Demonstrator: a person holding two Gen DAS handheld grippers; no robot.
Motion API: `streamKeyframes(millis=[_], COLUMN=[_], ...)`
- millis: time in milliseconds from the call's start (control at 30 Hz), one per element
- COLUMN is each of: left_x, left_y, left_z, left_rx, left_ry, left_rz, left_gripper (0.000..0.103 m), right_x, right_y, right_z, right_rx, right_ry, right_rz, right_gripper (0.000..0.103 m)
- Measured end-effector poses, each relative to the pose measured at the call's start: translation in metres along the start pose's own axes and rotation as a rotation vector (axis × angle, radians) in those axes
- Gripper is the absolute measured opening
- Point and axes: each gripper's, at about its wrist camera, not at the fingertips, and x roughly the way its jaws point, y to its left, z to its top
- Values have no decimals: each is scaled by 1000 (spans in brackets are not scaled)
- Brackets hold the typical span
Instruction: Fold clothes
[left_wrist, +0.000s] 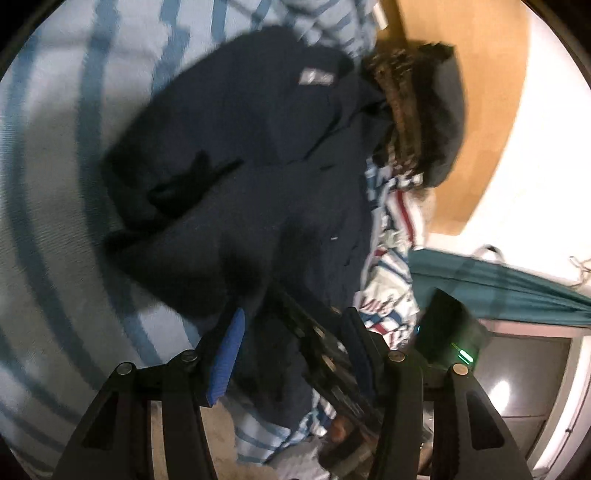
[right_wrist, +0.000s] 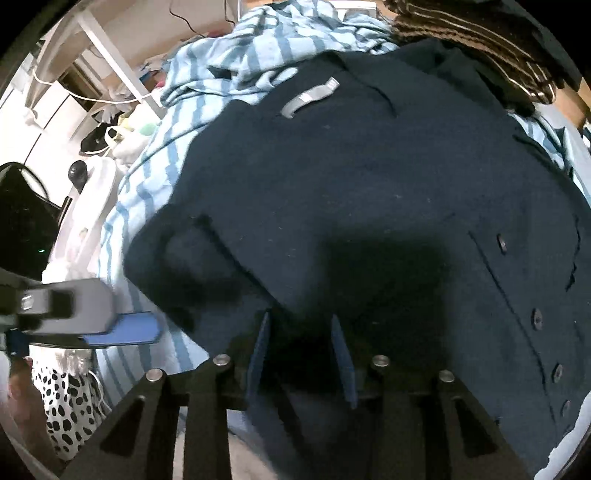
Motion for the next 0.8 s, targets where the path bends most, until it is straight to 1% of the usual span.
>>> streamKeyframes(millis=[67, 133, 200, 267, 300, 367, 467, 533, 667, 700, 767, 800], left_x=[12, 21, 26, 27, 27, 23, 7, -11, -35, -42, -43, -43], left_y=[2, 3, 4, 8, 9, 10, 8, 11, 23, 26, 33, 35], left_z=[5, 11, 16, 20, 21, 20, 14, 11, 16, 17, 23, 24], left_rx=[-11, -24, -37, -52, -58, -51, -13, 5, -4, -6, -18, -25], left_ry=[12, 13, 9, 8, 10, 14, -1, -60, -163, -188, -190, -189], left_rz=[2, 0, 0, -2, -5, -10, 2, 34, 106, 124, 146, 139], left_gripper=[55, 55, 55, 55, 55, 55, 55, 55, 55, 55, 55, 55], right_x=[-5, -10, -7, -5, -2, 7, 23, 26, 20, 18, 19, 20], right_y=[-2, 1, 14, 22, 26, 35, 41, 36, 15, 9, -1, -5], right_z=[-5, -11, -14, -20, -23, -26, -23, -19, -18, -20, -23, -25], right_rx=[-3, -17, -33, -70, -91, -128, -121, -86, 8, 27, 55, 65], right_ry=[-5, -4, 8, 23, 33, 51, 55, 47, 34, 33, 45, 56], right_rz=[11, 43, 84, 127, 127, 99, 46, 17, 30, 24, 0, -17], right_gripper=[43, 48, 58, 63, 65, 65, 65, 65, 65, 68, 71, 71])
